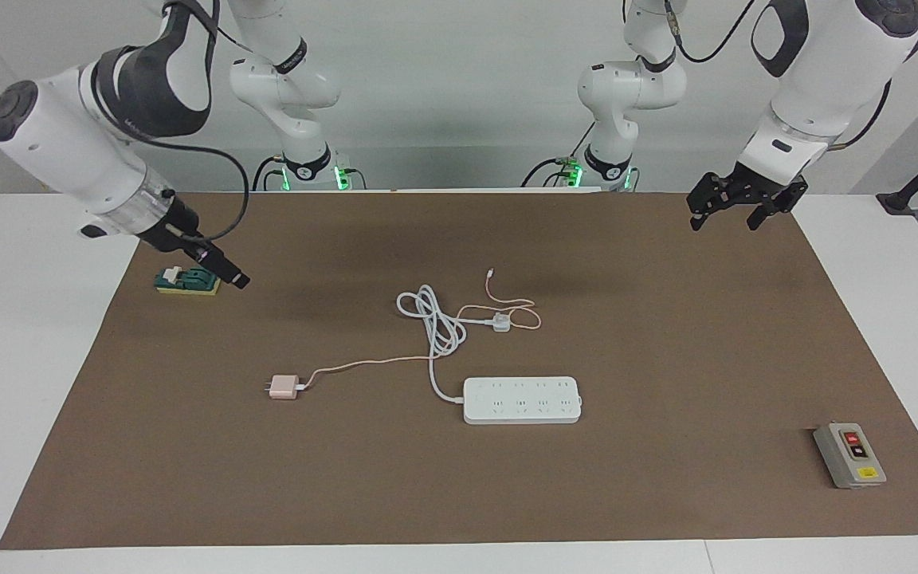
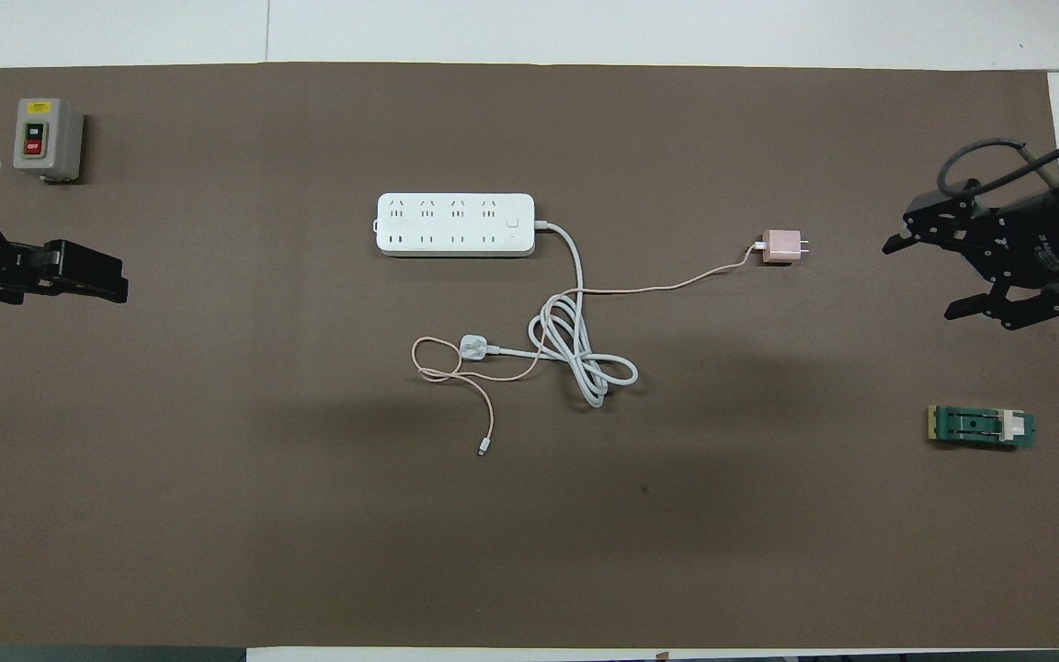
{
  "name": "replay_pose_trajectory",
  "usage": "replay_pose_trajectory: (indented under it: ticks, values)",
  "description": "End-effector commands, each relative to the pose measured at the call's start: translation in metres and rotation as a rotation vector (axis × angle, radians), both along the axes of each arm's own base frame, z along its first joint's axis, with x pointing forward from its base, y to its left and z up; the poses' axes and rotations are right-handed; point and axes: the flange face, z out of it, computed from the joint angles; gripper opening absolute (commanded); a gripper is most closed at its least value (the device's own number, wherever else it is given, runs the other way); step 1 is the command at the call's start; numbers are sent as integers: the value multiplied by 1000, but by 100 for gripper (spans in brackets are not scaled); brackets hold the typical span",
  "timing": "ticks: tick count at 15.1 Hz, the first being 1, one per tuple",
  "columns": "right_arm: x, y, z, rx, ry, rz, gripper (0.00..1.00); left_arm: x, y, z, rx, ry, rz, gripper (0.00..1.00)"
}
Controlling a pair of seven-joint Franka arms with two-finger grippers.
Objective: Plug charger into power strip
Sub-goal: 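Move the right gripper toward the pink charger head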
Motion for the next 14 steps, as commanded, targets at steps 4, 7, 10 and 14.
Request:
replay_pose_trajectory:
  ticks: [4, 7, 10, 14]
  values:
    - [27, -11, -79, 115, 164, -365, 100, 5, -7, -21, -17, -83, 4, 100]
    - [36, -15, -121, 162, 229, -420, 100, 10, -7, -34, -23, -107, 31, 100]
    - [47, -15, -151, 165, 257, -514, 100, 7, -9, -43, -22, -107, 13, 100]
    - [59, -11, -182, 212, 299, -545, 100, 6, -9, -45, -22, -106, 15, 100]
